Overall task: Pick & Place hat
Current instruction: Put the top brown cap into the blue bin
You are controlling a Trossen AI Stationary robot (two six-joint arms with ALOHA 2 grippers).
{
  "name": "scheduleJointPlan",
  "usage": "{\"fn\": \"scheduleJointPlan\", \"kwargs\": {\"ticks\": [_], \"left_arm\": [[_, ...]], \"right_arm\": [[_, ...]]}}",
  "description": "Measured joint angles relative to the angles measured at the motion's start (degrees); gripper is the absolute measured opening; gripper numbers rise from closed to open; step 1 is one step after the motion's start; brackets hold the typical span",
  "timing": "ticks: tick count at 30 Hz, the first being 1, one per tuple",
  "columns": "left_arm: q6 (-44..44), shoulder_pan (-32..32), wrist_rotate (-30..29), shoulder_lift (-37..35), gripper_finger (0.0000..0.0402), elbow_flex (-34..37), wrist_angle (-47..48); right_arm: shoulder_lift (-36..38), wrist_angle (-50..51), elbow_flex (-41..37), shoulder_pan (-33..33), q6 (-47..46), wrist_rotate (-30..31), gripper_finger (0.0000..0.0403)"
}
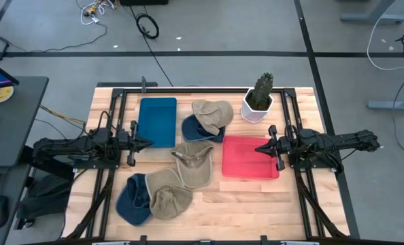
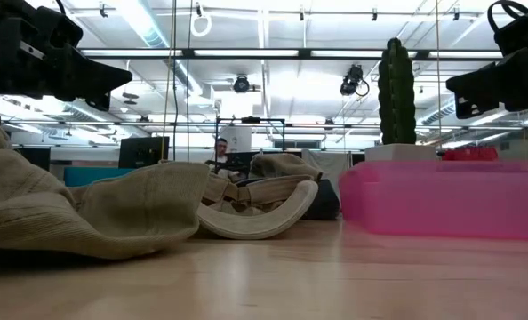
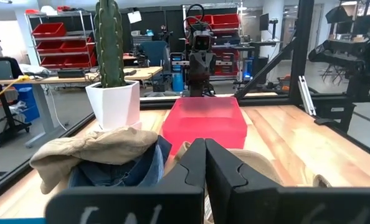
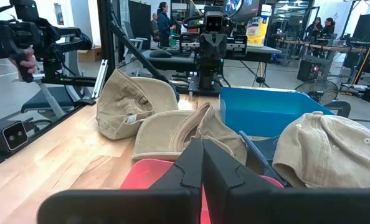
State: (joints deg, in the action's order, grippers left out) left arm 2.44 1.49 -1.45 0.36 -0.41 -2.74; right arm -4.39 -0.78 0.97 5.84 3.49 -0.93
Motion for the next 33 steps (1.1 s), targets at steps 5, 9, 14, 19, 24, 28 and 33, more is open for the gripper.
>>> {"fn": "scheduleJointPlan", "kwargs": {"ticks": [5,9,14,19,24,28,33], "left_arm": [[-1.38,0.0,0.02,0.0,0.0003,0.0,0.0],[-5.78,0.0,0.02,0.0,0.0003,0.0,-0.49],[-10.71,-0.01,0.02,-0.02,0.0003,0.01,-4.17],[-11.02,-0.01,-1.95,-0.02,0.0003,0.0,-5.17],[-14.54,0.0,-6.59,-0.02,0.0003,0.01,-5.96],[-17.34,-0.01,-9.44,0.0,0.0003,0.01,-6.91],[-18.37,-0.01,-10.58,0.0,0.0003,0.01,-8.47]], "right_arm": [[0.01,-0.05,0.0,-0.01,0.04,0.02,0.0009],[-0.01,-1.38,0.01,-0.01,-0.34,0.46,0.0009],[0.01,-6.0,0.0,-0.04,-5.67,0.46,0.0009],[0.01,-7.82,0.01,-0.06,-10.4,0.46,0.0009],[0.01,-8.55,0.01,-0.06,-10.14,0.46,0.0009],[-0.01,-8.78,0.01,-0.06,-10.34,2.93,0.0009],[-0.01,-10.79,0.01,-0.06,-8.85,5.48,0.0009]]}}
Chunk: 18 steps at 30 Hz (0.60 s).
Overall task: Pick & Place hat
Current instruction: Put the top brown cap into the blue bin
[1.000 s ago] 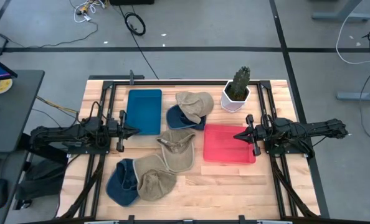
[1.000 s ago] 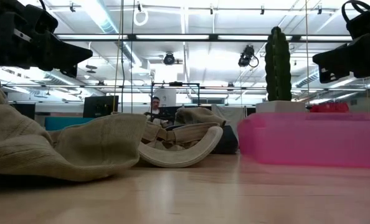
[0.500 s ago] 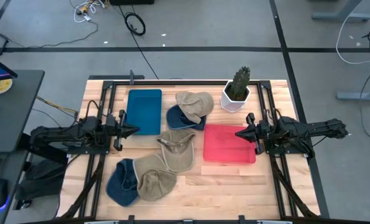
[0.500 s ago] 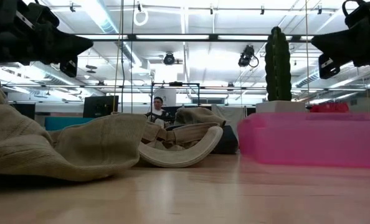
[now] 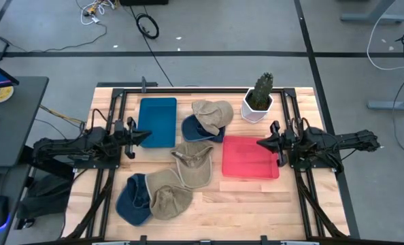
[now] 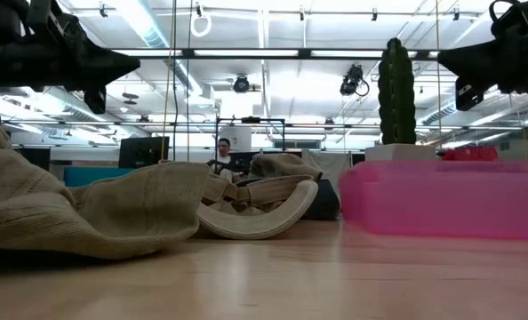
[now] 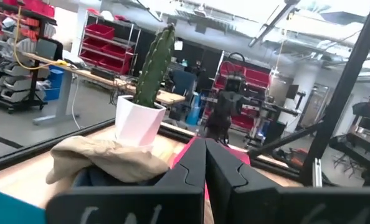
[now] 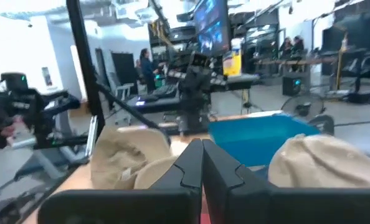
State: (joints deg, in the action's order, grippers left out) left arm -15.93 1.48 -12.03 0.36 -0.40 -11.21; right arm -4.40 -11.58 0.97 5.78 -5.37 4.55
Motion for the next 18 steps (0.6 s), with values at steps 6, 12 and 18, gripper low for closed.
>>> {"fn": "scheduleJointPlan", "kwargs": {"ticks": [6,12,18], "left_arm": [[5.13,0.02,-1.07,0.09,0.0003,-2.38,-1.56],[9.81,0.02,-4.05,4.5,0.0003,-11.35,-0.68],[16.72,0.0,-4.34,15.21,0.0003,-24.68,2.37]], "right_arm": [[-1.07,-5.86,2.21,0.0,-1.41,6.69,0.0009],[-8.47,-2.29,11.79,0.0,0.27,10.38,0.0009],[-20.55,-2.16,23.35,0.0,3.14,11.32,0.0009]]}}
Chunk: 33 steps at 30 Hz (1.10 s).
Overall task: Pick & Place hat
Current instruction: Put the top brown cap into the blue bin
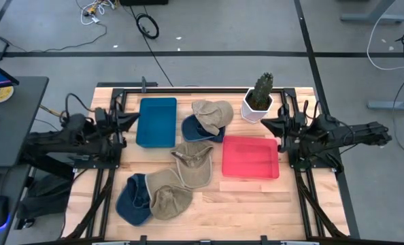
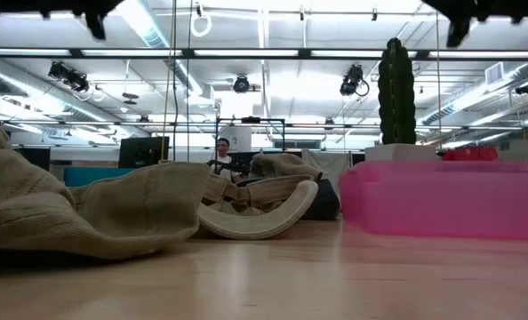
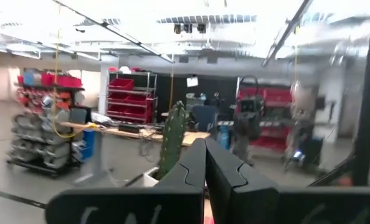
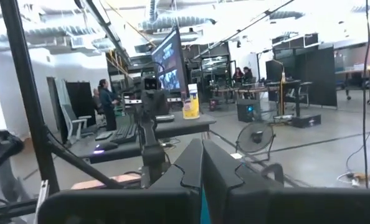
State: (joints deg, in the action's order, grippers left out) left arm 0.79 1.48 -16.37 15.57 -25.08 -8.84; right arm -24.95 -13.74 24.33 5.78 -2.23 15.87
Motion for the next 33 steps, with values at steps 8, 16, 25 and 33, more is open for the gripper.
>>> {"fn": "scheduleJointPlan", "kwargs": {"ticks": [8,16,25,33], "left_arm": [[14.82,0.02,-0.03,14.93,0.0003,-19.14,4.92],[1.56,-0.37,0.95,21.83,0.0003,-27.97,3.79],[-3.58,0.28,-1.05,26.63,0.0003,-29.92,2.85],[-11.93,0.28,-4.07,25.55,0.0035,-29.93,14.42]], "right_arm": [[-13.79,-1.3,14.95,0.0,-0.3,2.63,0.0009],[-21.57,-0.88,28.7,0.07,-9.77,1.83,0.0009],[-26.47,-0.45,30.09,-0.17,-6.97,2.65,0.001],[-35.13,23.68,45.67,-0.37,-4.79,6.88,0.0092]]}}
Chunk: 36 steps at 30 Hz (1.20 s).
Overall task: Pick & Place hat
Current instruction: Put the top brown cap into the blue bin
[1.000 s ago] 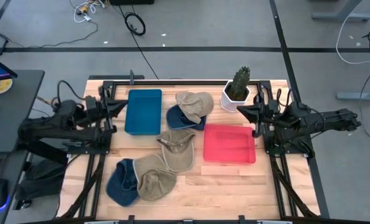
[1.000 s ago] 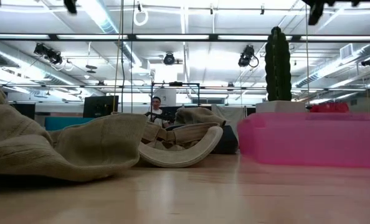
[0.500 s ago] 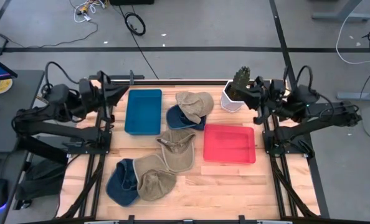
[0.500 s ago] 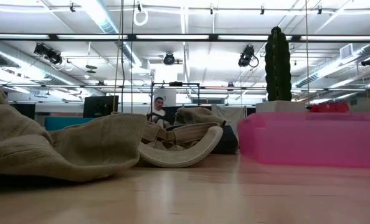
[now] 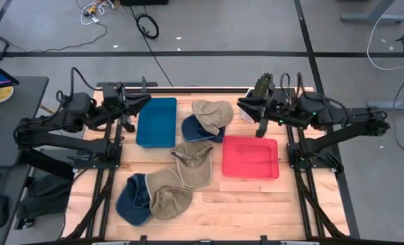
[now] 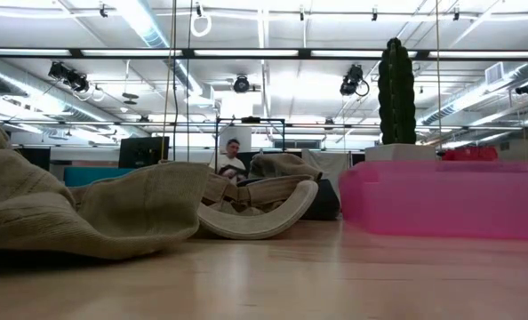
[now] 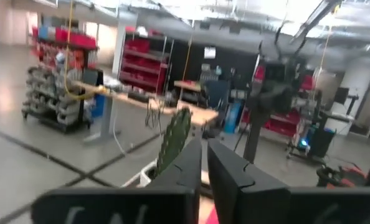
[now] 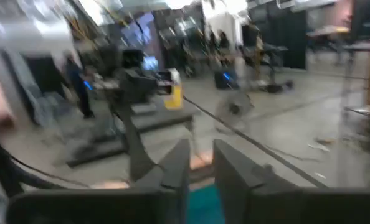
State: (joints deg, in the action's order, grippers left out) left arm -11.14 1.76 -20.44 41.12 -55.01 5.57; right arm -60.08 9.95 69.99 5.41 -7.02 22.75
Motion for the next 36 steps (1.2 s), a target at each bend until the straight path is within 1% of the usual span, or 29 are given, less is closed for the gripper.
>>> {"fn": "scheduleJointPlan", "kwargs": {"ticks": [2,6,10,14,19,23,26,36], "left_arm": [[-2.07,0.0,0.04,-0.03,0.0048,-0.01,2.67],[-4.87,-0.04,0.1,0.12,0.0073,-0.01,7.54],[-7.12,-0.04,0.12,0.1,0.0095,-0.01,12.08],[-7.8,-0.04,0.12,-0.04,0.0115,-0.01,14.04],[-7.8,-0.04,0.13,-0.04,0.0139,-0.01,15.23],[-7.8,-0.04,0.15,-0.06,0.0155,-0.01,16.24],[-7.81,-0.04,0.16,-0.07,0.0163,-0.01,17.47],[-7.79,-0.04,1.17,-0.04,0.0165,-0.01,18.46]], "right_arm": [[-4.09,7.8,5.94,-0.6,0.27,1.18,0.0124],[-12.19,21.45,15.42,-2.71,-1.13,0.99,0.0191],[-19.69,32.09,21.79,-4.86,-1.46,-3.93,0.0247],[-25.06,36.83,26.54,-6.67,-1.87,-7.47,0.0284],[-31.72,46.49,34.1,-10.16,-4.33,-12.17,0.0297],[-36.2,53.82,41.76,-11.77,-4.53,-12.28,0.0293],[-39.33,57.37,45.89,-12.3,-4.48,-12.82,0.0289],[-48.4,58.37,46.82,-14.8,-5.66,-13.32,0.0288]]}}
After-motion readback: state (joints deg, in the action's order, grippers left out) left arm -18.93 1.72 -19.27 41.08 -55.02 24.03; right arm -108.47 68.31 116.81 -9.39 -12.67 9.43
